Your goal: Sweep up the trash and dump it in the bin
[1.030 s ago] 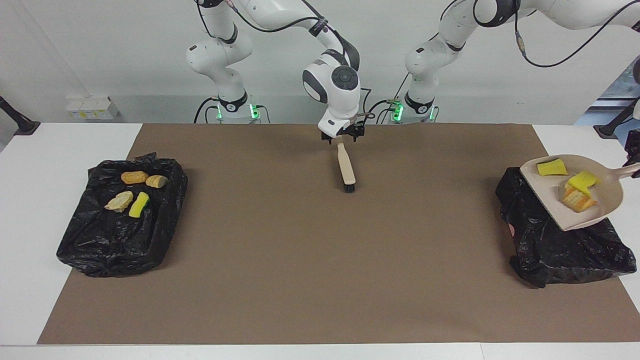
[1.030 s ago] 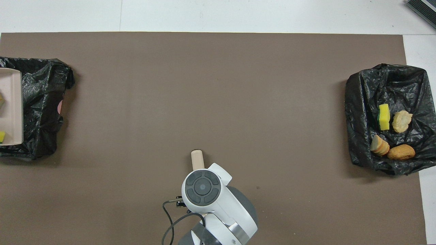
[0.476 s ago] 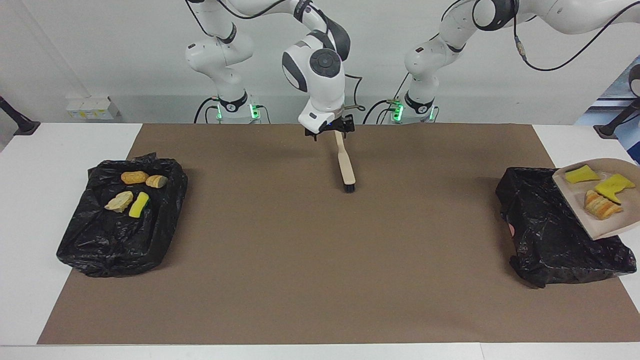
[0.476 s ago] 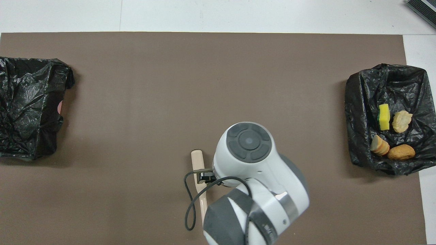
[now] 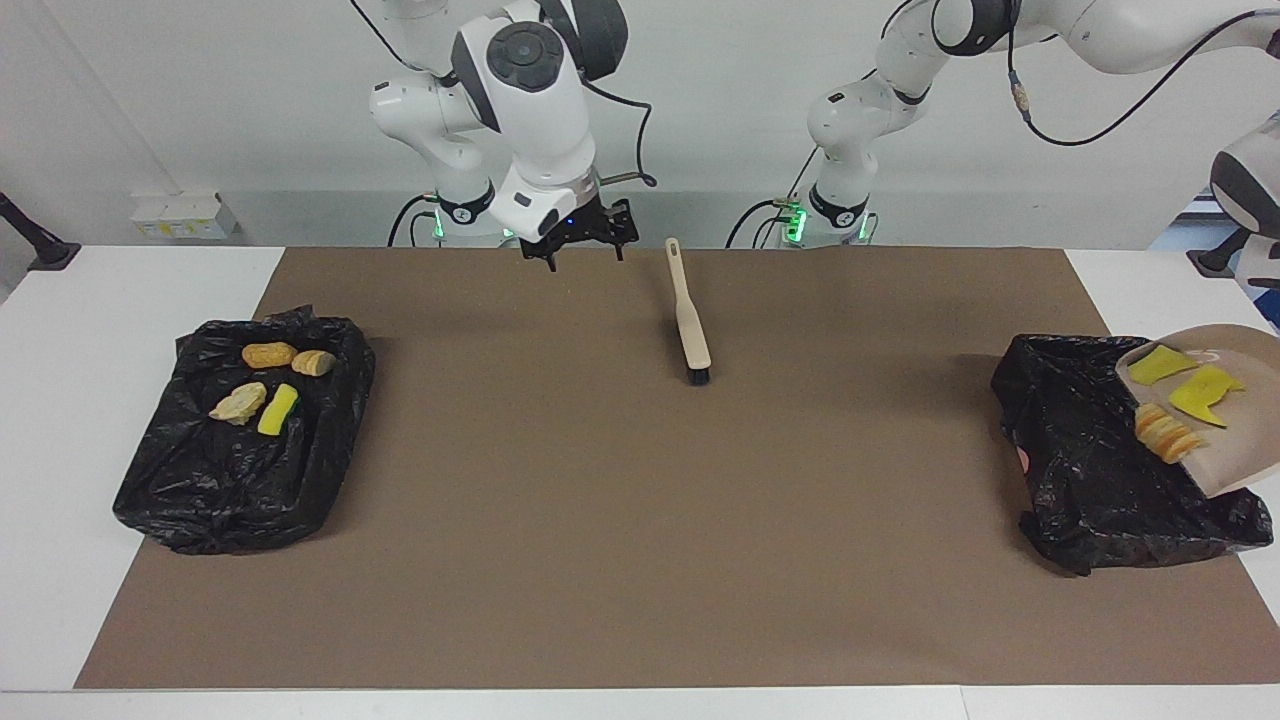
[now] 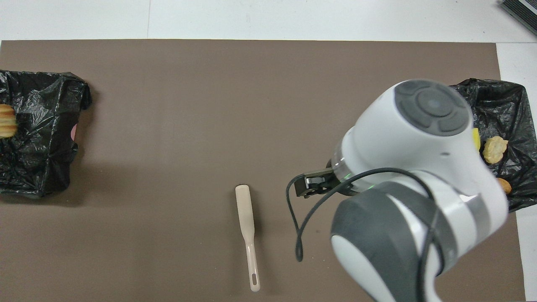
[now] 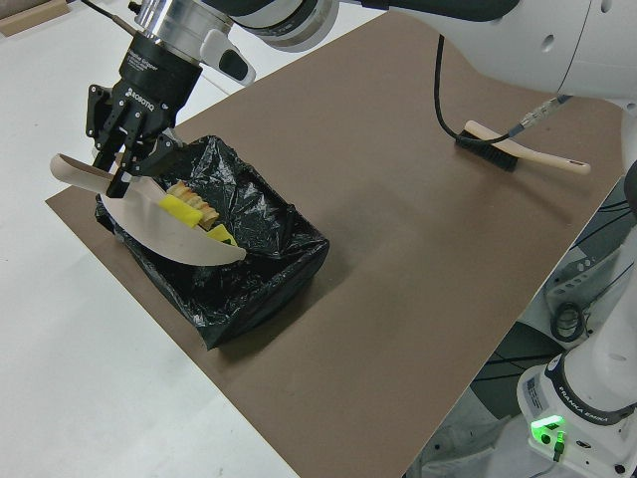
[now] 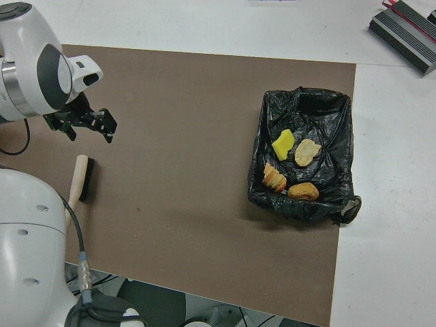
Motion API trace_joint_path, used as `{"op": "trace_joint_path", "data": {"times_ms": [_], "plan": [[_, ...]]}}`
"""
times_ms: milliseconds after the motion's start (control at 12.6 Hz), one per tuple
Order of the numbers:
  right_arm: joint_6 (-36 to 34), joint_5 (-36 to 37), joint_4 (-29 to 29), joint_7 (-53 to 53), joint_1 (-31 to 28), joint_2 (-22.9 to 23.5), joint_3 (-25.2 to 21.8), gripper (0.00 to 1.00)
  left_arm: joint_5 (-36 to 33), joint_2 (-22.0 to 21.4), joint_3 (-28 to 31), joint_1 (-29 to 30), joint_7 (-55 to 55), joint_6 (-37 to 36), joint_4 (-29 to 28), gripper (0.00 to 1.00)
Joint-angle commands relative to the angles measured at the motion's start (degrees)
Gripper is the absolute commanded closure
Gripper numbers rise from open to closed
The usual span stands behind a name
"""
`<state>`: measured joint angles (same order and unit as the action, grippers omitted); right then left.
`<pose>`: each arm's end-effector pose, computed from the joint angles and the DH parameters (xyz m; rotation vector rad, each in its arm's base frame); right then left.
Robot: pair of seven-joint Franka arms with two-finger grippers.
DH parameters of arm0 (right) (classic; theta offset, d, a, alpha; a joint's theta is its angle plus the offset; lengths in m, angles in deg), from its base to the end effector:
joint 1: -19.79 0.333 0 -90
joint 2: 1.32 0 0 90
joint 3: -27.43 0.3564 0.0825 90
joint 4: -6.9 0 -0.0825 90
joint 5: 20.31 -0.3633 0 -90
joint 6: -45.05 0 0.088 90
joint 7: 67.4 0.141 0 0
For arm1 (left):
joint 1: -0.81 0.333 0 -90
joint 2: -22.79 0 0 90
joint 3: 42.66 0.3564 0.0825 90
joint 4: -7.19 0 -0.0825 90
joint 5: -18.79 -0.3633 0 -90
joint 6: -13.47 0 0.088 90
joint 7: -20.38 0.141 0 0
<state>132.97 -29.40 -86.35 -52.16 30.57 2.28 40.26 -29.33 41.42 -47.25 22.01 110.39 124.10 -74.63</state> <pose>0.4873 0.2339 0.5721 -3.0072 -0.2112 0.3068 0.6289 0.2753 0.5680 -1.7840 1.6821 0.6838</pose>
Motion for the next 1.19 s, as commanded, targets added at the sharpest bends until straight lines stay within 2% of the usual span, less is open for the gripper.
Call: {"op": "trace_joint_path", "data": {"times_ms": [0,317,555,872,1110], "plan": [[-3.1,4.7,2.8,-8.4,-4.5,-0.3,0.3,0.00,-4.9,-3.9,0.6,-1.5,-2.6,-0.3,-4.7,1.00],[-3.0,10.5,2.8,-16.2,-10.0,-1.7,-1.4,0.00,-10.8,-4.4,0.6,-4.0,-6.1,-5.6,-4.7,1.00],[-3.0,12.1,3.6,-24.8,-12.0,-1.7,-5.4,0.00,-14.8,-4.9,0.6,-6.2,-9.0,-9.6,-5.5,1.00],[-3.0,11.9,4.3,-25.2,-12.4,-1.7,-11.4,0.00,-18.6,-5.1,0.6,-8.1,-11.2,-11.6,-5.6,1.00],[-2.8,10.9,1.2,-23.9,-12.2,-4.7,-11.8,0.00,-20.7,-5.1,0.6,-9.2,-12.8,-13.8,-5.6,1.00]]}}
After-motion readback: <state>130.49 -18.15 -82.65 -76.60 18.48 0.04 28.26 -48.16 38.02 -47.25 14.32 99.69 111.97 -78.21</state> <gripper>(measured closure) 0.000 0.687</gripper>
